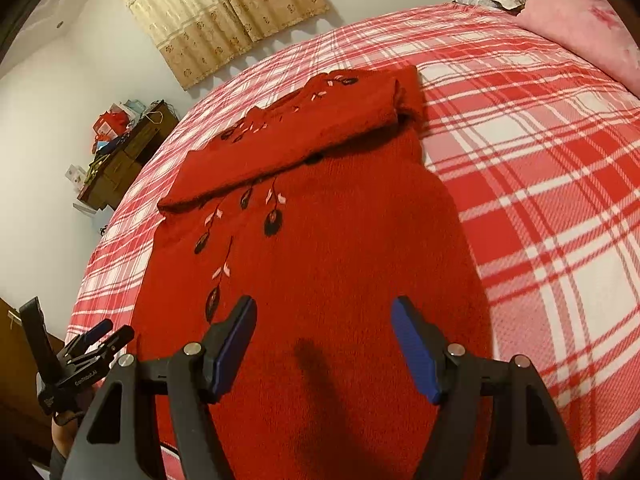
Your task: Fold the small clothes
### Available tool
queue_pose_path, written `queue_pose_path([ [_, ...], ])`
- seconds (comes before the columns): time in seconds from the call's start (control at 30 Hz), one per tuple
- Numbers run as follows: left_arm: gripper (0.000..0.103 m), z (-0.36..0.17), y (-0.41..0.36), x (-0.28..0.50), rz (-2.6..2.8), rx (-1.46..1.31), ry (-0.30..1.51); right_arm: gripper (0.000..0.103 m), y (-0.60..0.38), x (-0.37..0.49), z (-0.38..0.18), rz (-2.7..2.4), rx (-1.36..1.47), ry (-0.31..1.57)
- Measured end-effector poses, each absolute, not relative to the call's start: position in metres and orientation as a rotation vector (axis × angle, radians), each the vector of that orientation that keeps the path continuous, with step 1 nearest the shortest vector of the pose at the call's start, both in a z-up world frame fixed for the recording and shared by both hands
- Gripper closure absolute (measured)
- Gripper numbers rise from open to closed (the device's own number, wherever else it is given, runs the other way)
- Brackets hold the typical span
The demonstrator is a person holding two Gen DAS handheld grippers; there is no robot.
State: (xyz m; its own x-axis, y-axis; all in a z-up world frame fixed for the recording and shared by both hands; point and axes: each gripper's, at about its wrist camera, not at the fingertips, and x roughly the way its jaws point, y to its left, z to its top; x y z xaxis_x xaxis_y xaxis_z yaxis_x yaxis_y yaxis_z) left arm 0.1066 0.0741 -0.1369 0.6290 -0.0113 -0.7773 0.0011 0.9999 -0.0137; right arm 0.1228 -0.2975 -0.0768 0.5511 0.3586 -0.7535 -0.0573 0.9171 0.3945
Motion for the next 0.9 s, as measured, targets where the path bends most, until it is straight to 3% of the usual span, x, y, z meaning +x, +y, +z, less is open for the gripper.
queue_pose_path([
  [0.9, 0.012, -0.145, 0.050, 0.062, -0.134, -0.061, 0.950, 0.032, -0.291, 0.061, -0.082, 0.257, 0.267, 0.982],
])
